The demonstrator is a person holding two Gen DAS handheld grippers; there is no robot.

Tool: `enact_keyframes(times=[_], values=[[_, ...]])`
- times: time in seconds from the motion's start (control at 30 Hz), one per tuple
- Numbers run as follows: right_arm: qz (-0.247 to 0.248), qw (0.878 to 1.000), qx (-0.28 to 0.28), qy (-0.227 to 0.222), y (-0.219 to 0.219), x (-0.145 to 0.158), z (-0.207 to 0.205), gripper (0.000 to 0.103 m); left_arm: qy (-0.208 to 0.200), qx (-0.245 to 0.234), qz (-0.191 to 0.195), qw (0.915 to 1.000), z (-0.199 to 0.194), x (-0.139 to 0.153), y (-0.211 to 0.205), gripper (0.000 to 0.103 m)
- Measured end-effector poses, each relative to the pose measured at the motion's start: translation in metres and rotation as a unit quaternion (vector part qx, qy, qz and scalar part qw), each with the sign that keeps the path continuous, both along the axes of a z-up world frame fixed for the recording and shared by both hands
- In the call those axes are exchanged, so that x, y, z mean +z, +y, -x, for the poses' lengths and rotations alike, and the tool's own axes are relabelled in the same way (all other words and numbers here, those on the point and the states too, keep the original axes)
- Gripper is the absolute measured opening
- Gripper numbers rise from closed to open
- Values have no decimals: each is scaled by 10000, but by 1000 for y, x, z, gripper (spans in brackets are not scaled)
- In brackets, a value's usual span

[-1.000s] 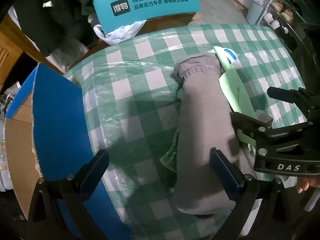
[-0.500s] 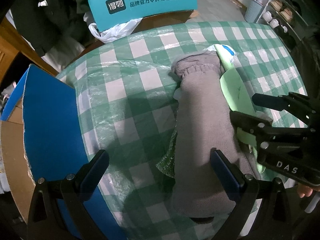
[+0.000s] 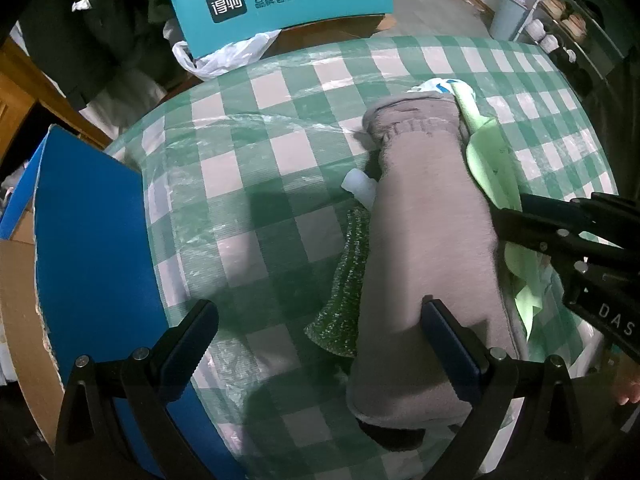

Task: Organize soft objects
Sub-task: 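Close the right tool on the light green cloth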

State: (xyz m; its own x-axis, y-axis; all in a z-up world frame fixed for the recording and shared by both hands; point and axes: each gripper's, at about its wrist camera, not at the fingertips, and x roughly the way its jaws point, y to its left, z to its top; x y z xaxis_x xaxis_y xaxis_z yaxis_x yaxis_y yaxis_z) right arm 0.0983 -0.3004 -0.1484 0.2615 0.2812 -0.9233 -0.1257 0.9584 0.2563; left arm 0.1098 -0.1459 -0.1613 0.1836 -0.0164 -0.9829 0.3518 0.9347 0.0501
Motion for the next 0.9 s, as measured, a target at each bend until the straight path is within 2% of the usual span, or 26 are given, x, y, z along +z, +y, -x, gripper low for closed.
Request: enact_keyframes(times=[0.07,0.53,0.63,0.7,0.73,0.77,0.9], values=[[29,10000,-33,-4,-3,1,1,14,-11,-29,-24,10000,0,1,-2,102],[-90,9991,-414,32,-32,6,12,14,-17,-18,-218,9998,1,-2,-6,102],[-248,9988,-406,111,-34,4,13,14,-40,-42,-205,9998,4,1,-8,102],[-320,9982,-499,80,-35,4,14,27,-47,-62,-212,9997,5,1,-10,102],[-350,9980,-521,57,-36,5,15,40,-51,-69,-219,9997,5,2,-10,102],[-370,9978,-542,7,-36,6,15,48,-56,-74,-223,9997,5,2,-11,102],[-367,9980,-519,8,-33,5,15,52,-48,-68,-234,9997,5,0,-10,103]])
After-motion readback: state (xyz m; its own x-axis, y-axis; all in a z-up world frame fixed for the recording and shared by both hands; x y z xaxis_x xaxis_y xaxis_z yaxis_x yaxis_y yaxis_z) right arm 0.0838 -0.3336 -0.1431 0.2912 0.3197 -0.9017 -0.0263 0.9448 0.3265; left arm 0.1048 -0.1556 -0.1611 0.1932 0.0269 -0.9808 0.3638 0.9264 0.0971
